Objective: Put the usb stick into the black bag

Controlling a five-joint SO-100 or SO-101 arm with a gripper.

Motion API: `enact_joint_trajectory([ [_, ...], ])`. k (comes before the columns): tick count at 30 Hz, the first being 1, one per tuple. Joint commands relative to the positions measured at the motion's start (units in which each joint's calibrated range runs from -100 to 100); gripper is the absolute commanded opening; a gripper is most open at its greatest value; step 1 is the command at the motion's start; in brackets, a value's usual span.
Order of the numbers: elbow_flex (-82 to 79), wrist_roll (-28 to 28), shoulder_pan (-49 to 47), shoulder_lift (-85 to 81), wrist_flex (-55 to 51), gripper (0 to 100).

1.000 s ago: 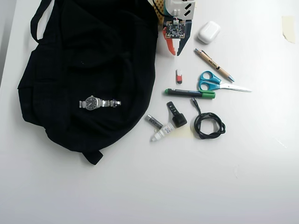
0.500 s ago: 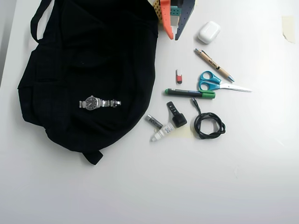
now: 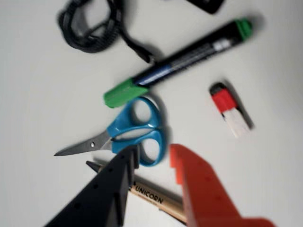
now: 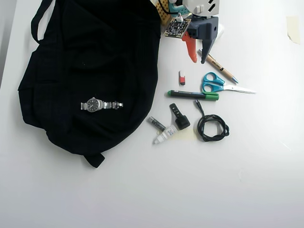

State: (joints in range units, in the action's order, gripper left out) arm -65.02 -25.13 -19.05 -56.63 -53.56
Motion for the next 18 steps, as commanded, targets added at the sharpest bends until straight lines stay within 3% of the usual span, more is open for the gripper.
enact_joint_trajectory([
  [1, 0.24, 1.85, 0.27, 0.45, -3.38, 17],
  [4, 0.33, 5.52, 2.37, 2.36, -5.44, 22],
  [11, 2.75, 23.14, 5.58, 5.76, -7.60, 21],
  [18, 2.48, 26.81, 8.65, 5.93, -4.75, 21],
])
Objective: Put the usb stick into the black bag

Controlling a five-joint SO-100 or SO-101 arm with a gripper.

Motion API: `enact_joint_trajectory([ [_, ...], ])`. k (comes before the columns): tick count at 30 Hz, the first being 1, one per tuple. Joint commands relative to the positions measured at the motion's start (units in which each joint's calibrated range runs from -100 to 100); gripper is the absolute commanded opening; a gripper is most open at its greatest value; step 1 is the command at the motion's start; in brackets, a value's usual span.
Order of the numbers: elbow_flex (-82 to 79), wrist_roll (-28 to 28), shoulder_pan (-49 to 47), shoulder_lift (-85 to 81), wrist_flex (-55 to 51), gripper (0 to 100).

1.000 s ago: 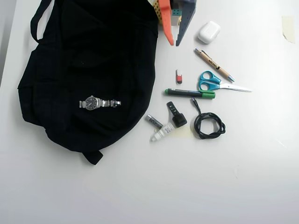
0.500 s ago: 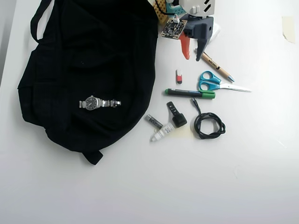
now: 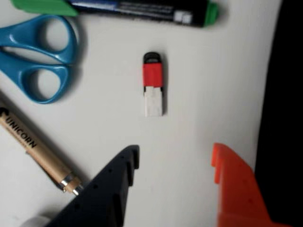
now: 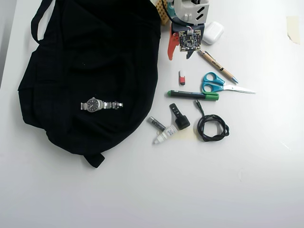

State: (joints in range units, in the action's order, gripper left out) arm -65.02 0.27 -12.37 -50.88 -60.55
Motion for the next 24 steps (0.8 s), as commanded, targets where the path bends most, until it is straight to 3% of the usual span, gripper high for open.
enact_joint_trajectory([
  [1, 2.48, 1.67, 2.49, 0.75, 3.61, 21],
  [7, 3.65, 1.88, 2.19, 15.03, 14.03, 30],
  [11, 9.13, 1.41, 1.15, 26.73, 18.86, 30],
  [19, 12.46, 1.15, 0.62, 32.54, 19.29, 30],
  [24, 12.37, -2.10, -3.12, 32.70, 19.46, 30],
])
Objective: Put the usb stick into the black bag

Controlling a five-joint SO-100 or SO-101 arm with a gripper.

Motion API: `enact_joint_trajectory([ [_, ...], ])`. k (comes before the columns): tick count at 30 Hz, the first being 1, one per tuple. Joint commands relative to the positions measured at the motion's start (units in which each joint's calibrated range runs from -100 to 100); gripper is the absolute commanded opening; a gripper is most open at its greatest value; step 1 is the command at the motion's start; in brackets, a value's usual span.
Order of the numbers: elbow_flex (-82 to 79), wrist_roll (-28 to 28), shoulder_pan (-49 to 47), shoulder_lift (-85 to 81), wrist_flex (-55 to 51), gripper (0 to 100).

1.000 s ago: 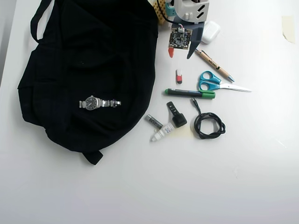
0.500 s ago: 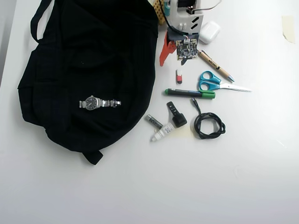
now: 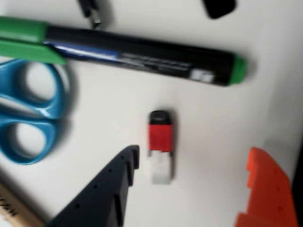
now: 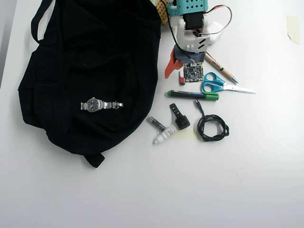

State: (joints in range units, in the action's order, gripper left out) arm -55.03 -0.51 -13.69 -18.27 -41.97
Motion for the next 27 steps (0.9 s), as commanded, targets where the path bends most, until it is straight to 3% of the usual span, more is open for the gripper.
enact_joint_trajectory([
  [1, 2.65, -2.00, -2.62, 0.09, 0.88, 30],
  [6, 2.02, -4.15, -4.86, 0.17, 0.97, 30],
  [21, 0.86, -3.68, -4.19, 8.14, 8.89, 30],
  [24, -0.49, -3.89, -3.44, 8.14, 8.89, 24],
  [27, -0.76, -4.10, -3.22, 8.14, 8.98, 12],
])
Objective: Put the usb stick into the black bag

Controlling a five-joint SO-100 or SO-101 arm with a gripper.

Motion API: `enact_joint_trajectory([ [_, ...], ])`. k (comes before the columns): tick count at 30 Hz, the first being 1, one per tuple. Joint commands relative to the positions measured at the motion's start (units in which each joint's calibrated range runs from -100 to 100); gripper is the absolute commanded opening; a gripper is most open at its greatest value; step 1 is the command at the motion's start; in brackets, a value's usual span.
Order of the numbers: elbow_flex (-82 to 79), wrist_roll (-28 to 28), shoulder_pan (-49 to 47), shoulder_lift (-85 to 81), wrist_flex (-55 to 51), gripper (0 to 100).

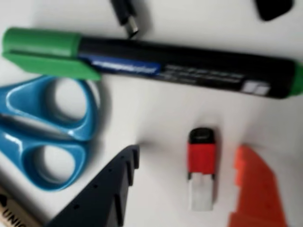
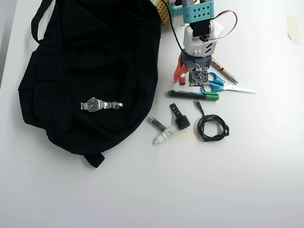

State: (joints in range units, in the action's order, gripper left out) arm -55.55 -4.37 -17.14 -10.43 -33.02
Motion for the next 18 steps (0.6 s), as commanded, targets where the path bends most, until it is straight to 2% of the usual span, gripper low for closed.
enact_joint_trajectory([
  [1, -0.25, -0.30, 0.23, 0.30, 0.03, 8],
  [3, -0.25, -0.30, 0.23, 0.30, 0.03, 2],
  [16, -0.70, 0.07, 0.31, -0.11, 0.03, 3],
  [18, 0.02, 0.33, 0.31, -0.86, -0.40, 5],
])
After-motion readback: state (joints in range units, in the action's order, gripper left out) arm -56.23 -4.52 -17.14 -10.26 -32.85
